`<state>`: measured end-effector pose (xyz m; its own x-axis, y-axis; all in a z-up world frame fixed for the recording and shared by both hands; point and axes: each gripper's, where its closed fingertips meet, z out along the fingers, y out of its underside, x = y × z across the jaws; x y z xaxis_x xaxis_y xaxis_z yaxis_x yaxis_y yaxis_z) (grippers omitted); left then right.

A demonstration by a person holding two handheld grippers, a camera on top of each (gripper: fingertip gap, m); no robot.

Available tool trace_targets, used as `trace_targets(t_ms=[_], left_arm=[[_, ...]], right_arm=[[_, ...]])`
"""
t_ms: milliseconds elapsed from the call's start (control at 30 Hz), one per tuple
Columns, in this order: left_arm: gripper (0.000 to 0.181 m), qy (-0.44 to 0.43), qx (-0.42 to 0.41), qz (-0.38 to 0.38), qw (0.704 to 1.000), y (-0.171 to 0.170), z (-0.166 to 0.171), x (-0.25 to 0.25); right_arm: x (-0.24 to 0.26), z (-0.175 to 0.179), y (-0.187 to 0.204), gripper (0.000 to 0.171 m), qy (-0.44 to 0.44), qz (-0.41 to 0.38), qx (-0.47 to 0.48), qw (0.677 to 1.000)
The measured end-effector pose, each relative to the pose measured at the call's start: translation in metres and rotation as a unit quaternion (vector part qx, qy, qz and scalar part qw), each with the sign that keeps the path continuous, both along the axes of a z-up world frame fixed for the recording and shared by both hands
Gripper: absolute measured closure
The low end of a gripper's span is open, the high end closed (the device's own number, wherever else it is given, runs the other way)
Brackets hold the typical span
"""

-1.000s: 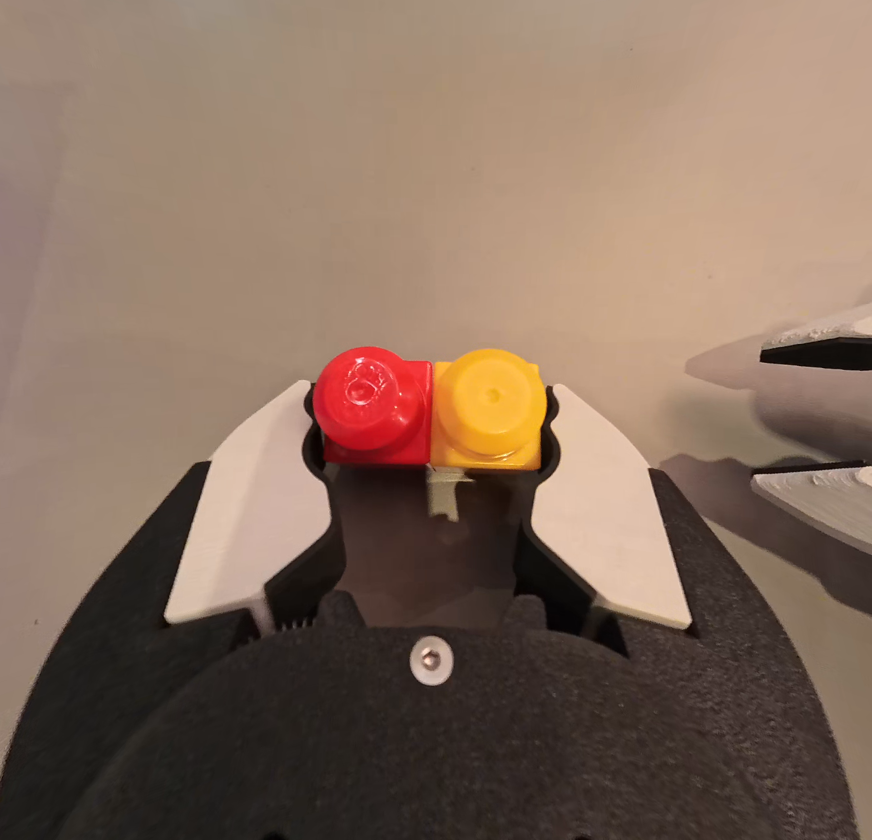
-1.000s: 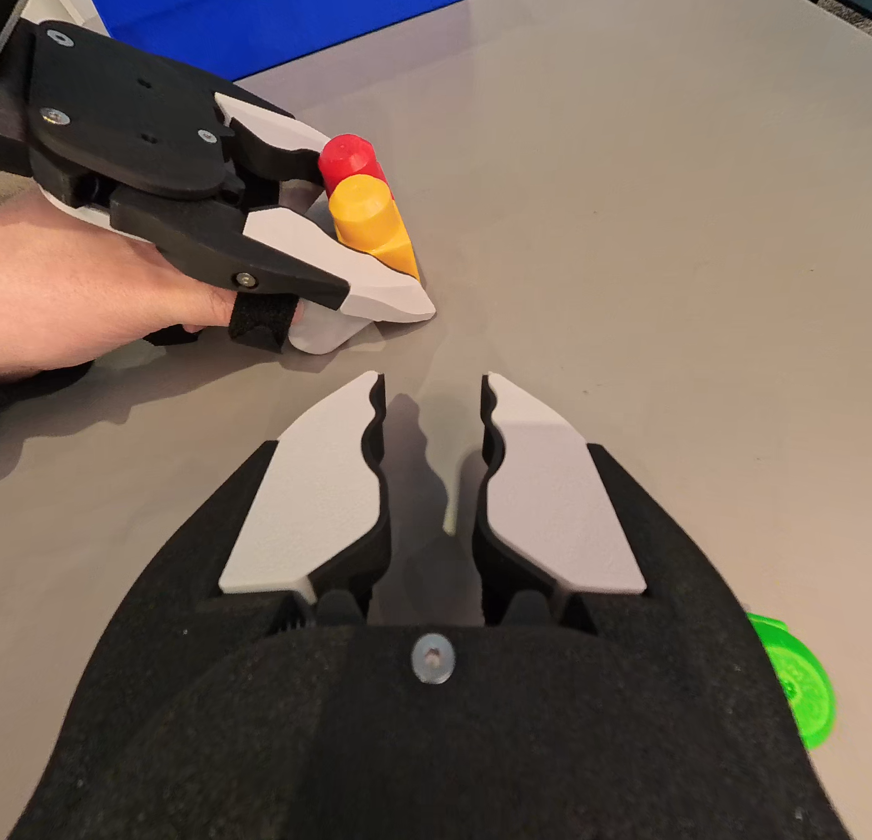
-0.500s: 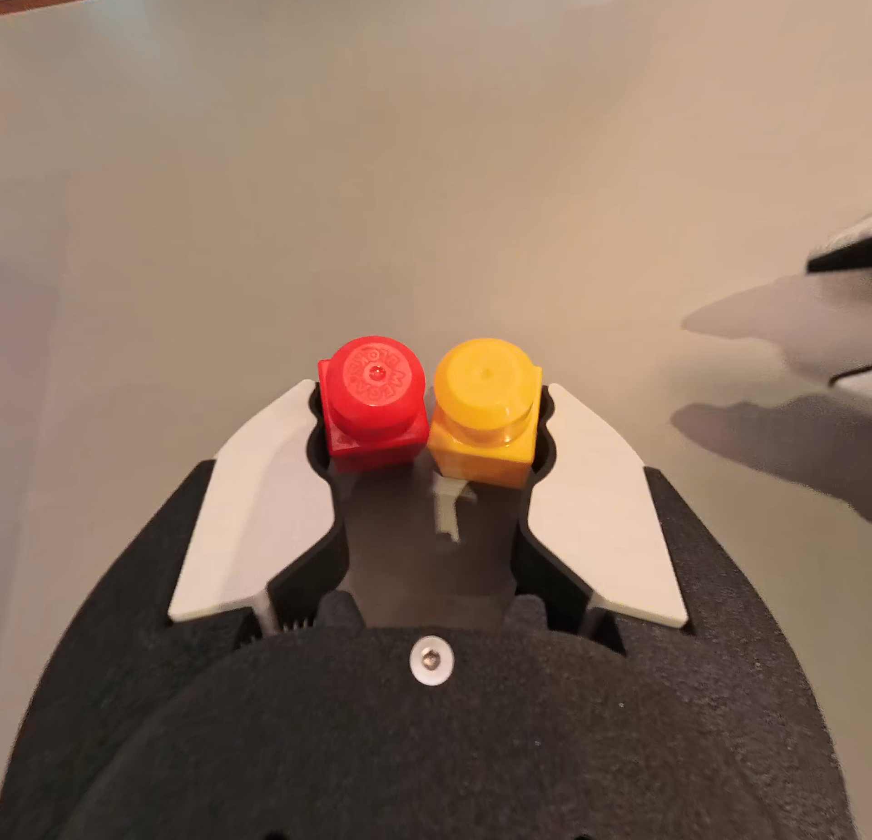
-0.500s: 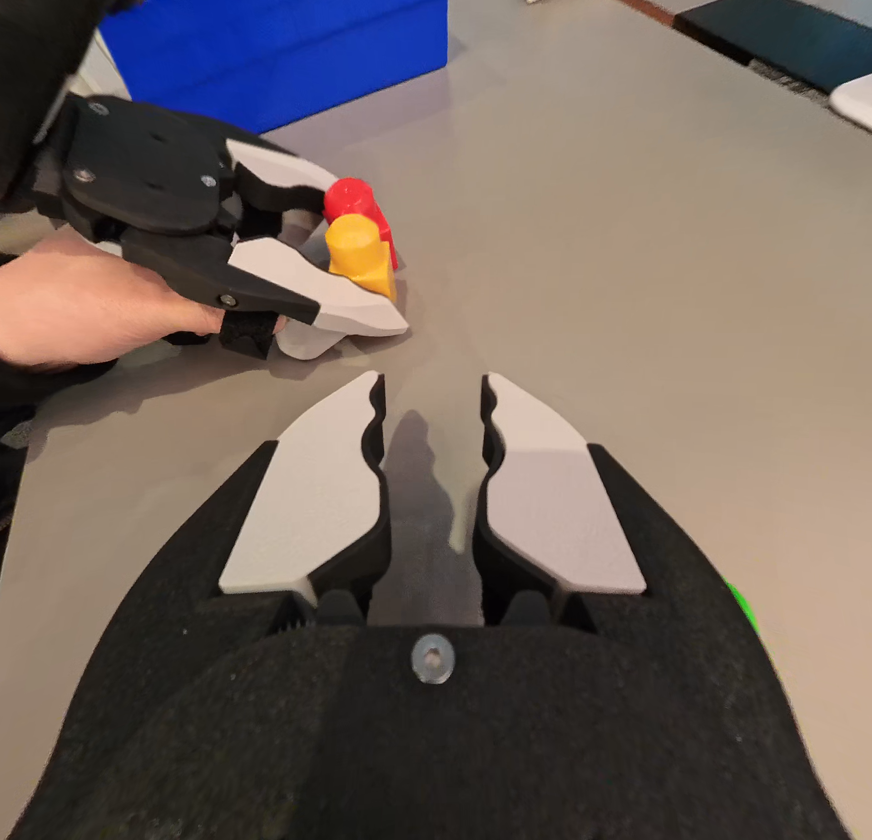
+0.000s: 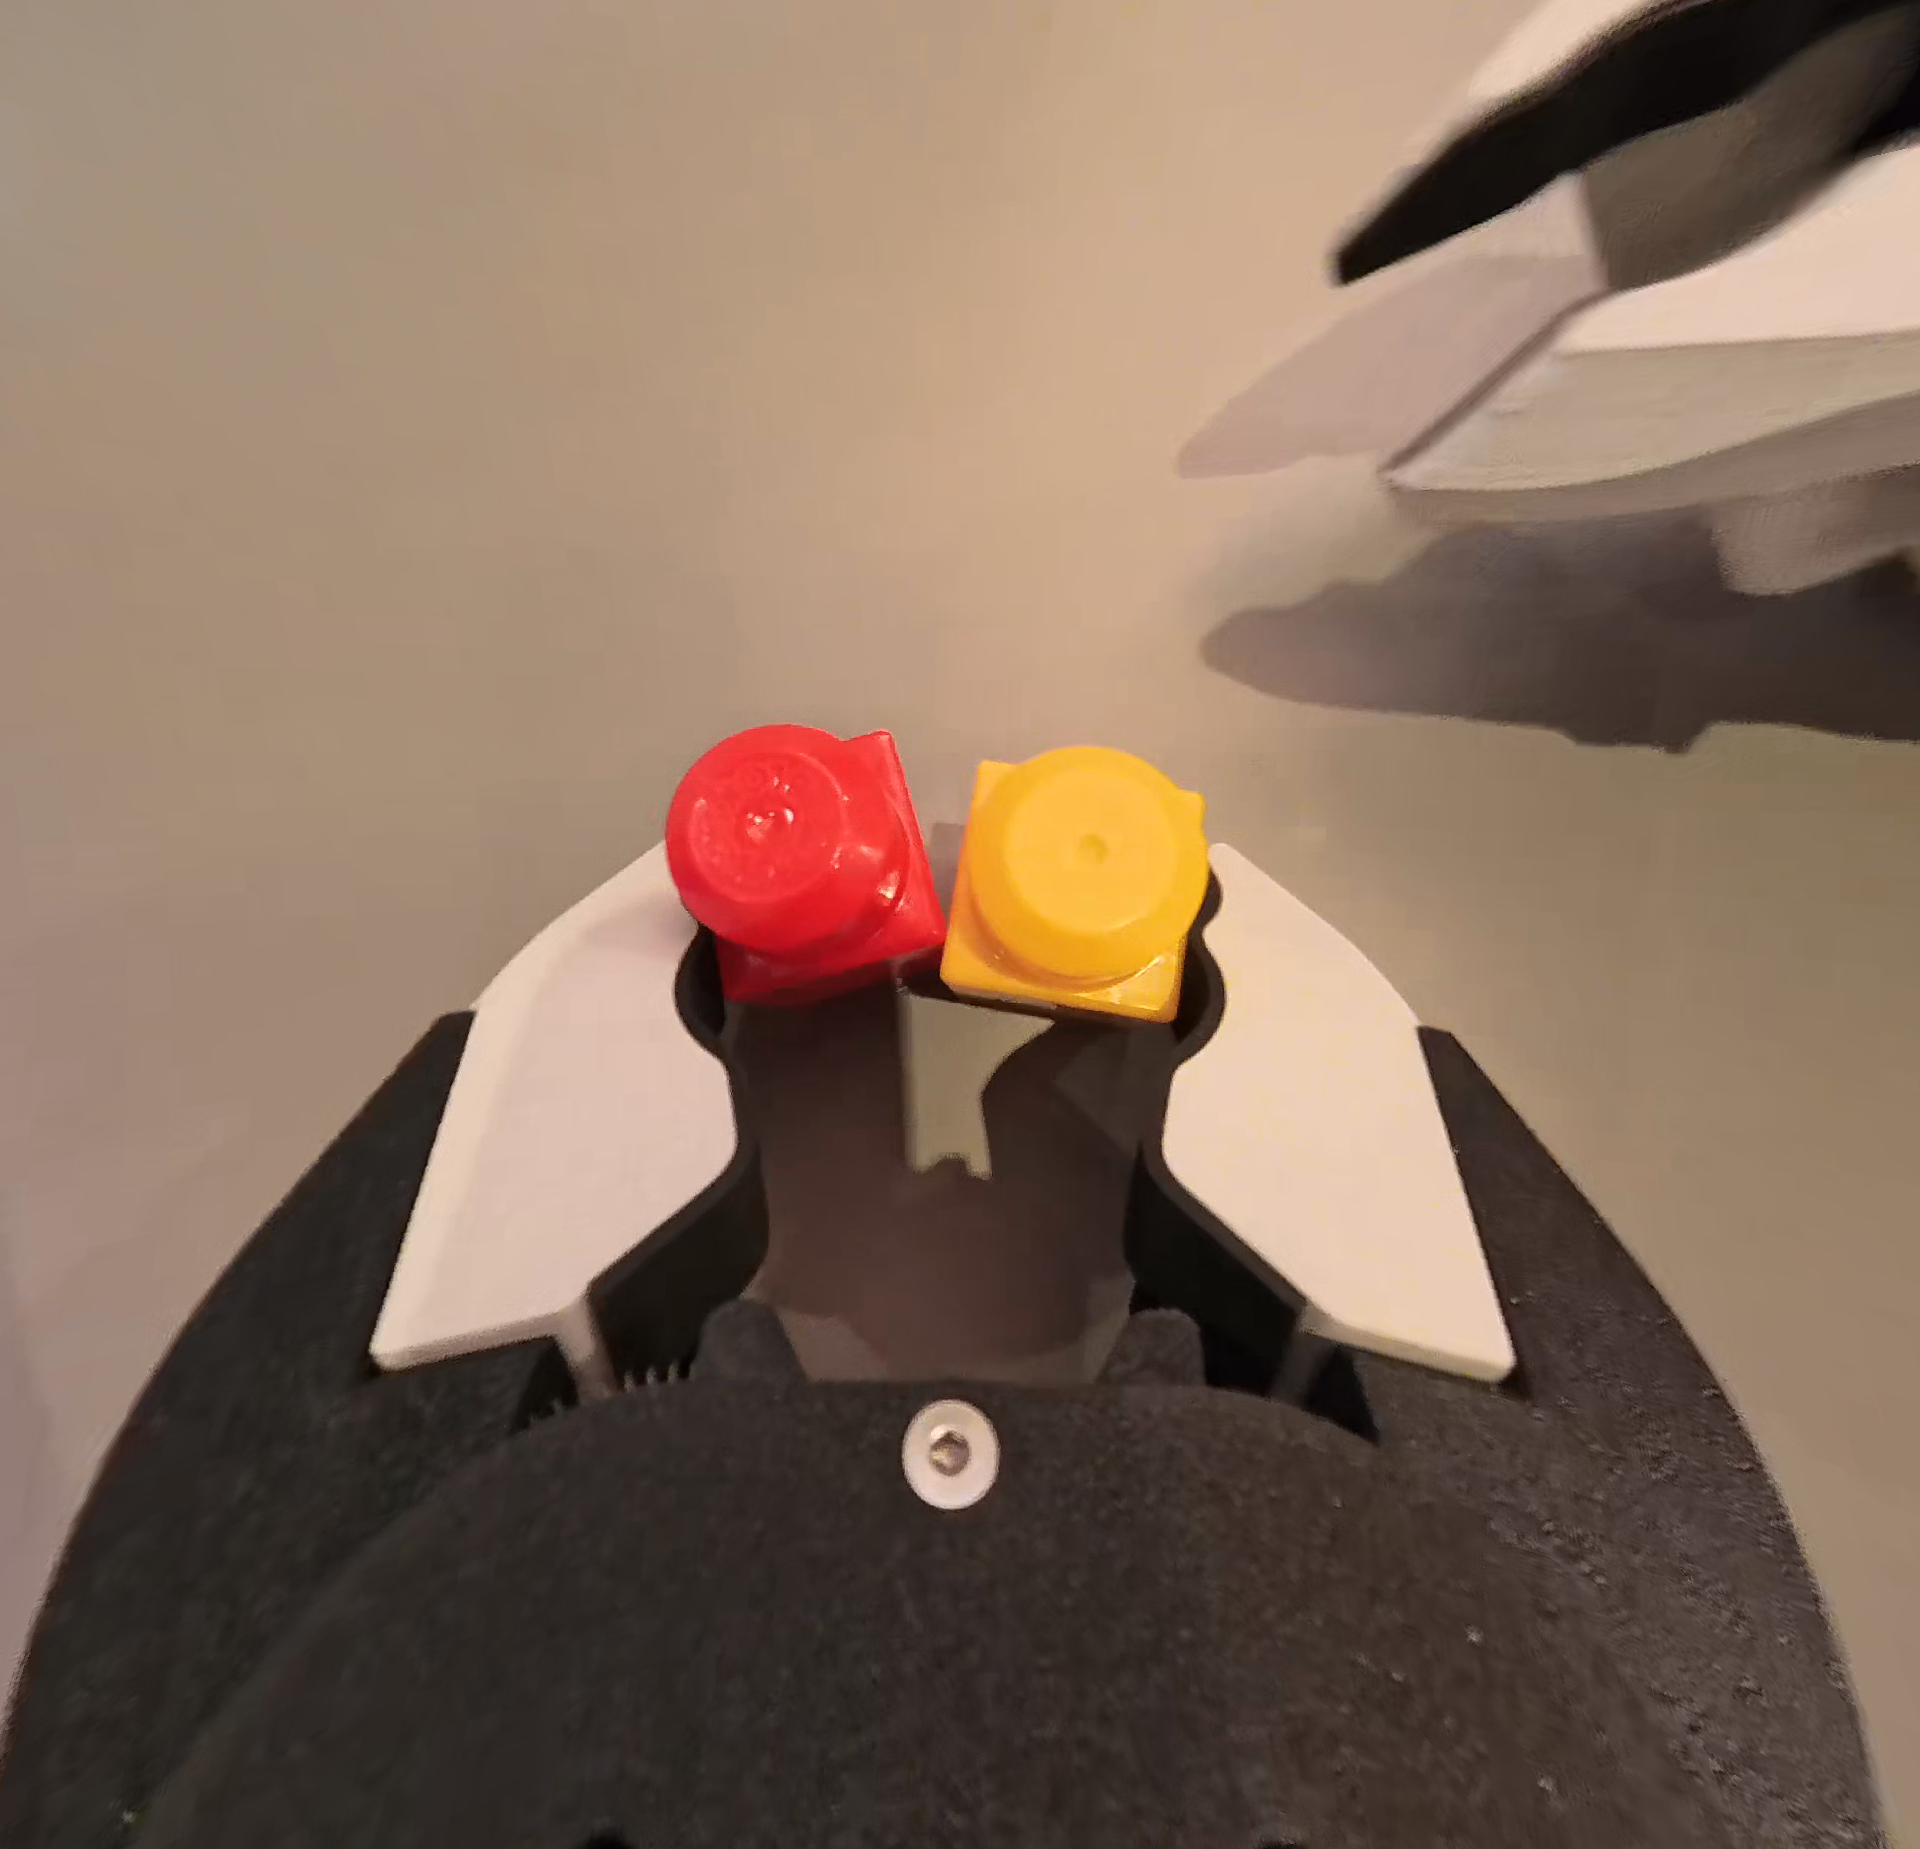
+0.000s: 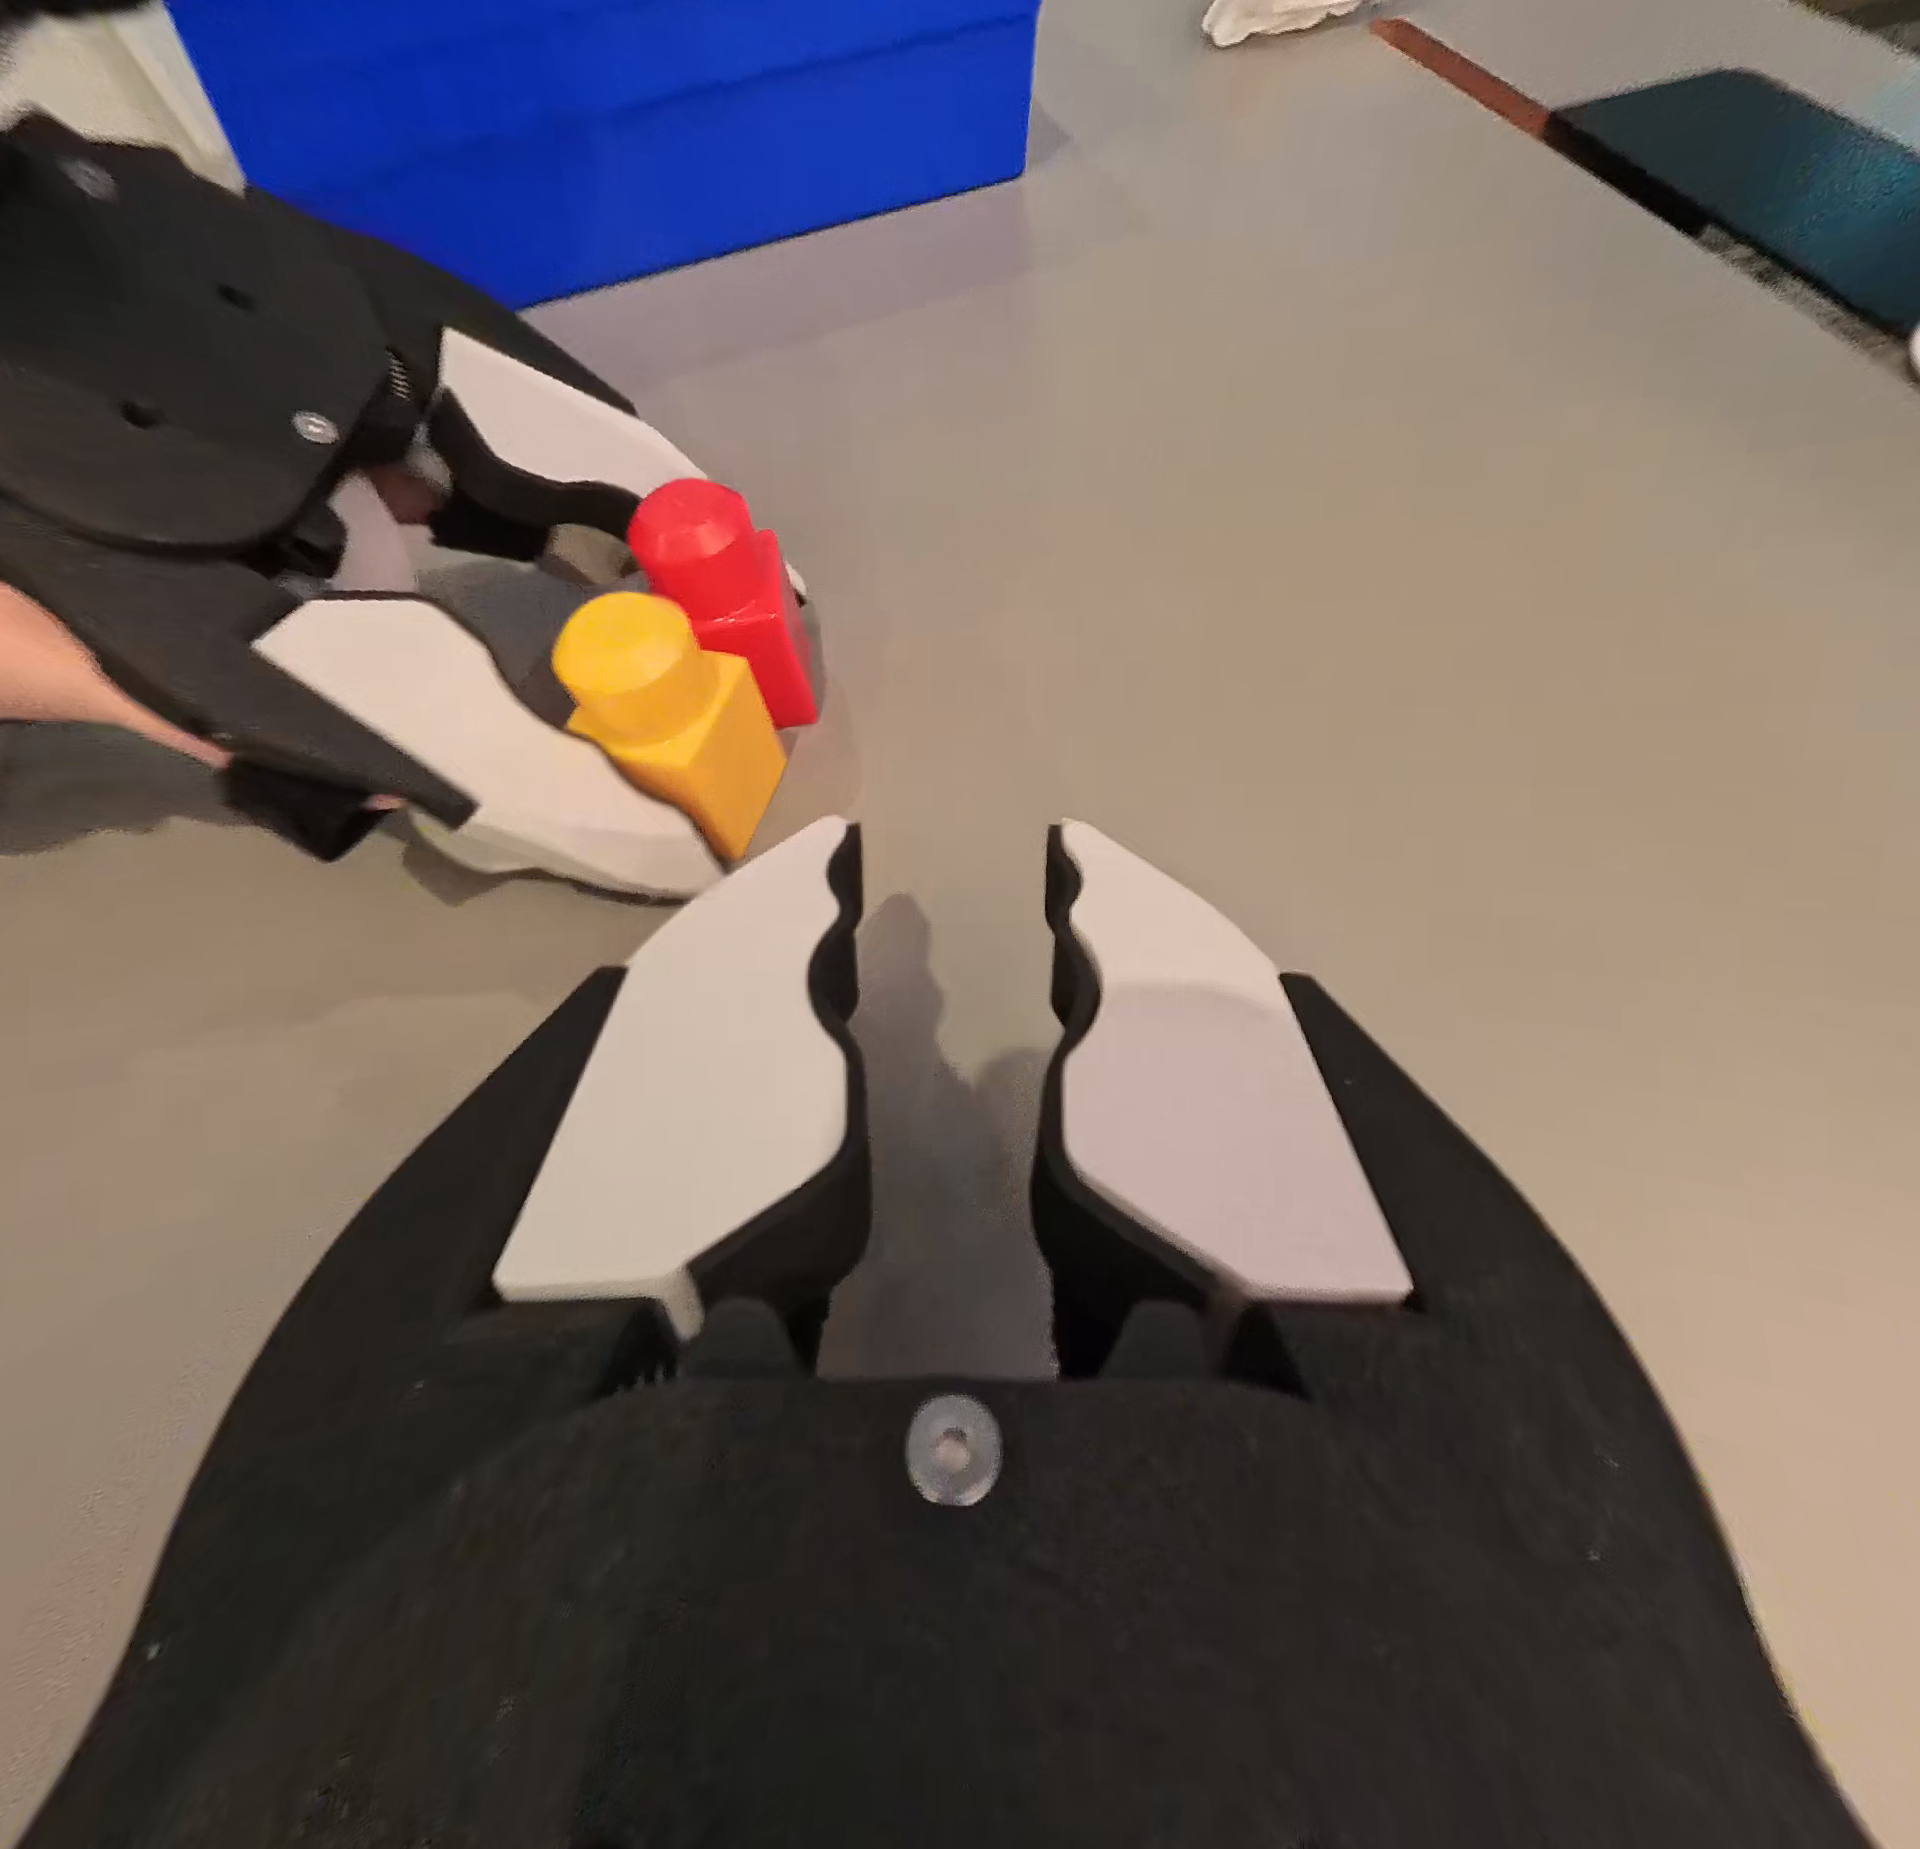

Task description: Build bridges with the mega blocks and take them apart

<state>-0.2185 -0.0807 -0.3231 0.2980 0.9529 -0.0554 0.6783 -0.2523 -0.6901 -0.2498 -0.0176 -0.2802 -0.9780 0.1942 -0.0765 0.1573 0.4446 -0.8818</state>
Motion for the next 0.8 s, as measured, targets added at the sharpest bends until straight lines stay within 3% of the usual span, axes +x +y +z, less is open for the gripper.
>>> trace_targets(t_ms=[167, 433, 800], left_arm=[[0.095, -0.013, 0.011, -0.02, 1.0, -0.003, -0.001, 0.004], [0.089, -0.013, 0.024, -0.025, 0.999, -0.006, -0.003, 0.007], [0.094, 0.004, 0.031, -0.034, 0.999, -0.007, -0.002, 0.01]], right_arm=[[-0.005, -0.009, -0.051, 0.171, 0.04, 0.052, 0.036, 0.997], [0.011, -0.025, -0.084, 0.171, 0.041, 0.14, 0.067, 0.987], [0.018, -0.023, -0.075, 0.171, 0.018, 0.156, 0.065, 0.985]])
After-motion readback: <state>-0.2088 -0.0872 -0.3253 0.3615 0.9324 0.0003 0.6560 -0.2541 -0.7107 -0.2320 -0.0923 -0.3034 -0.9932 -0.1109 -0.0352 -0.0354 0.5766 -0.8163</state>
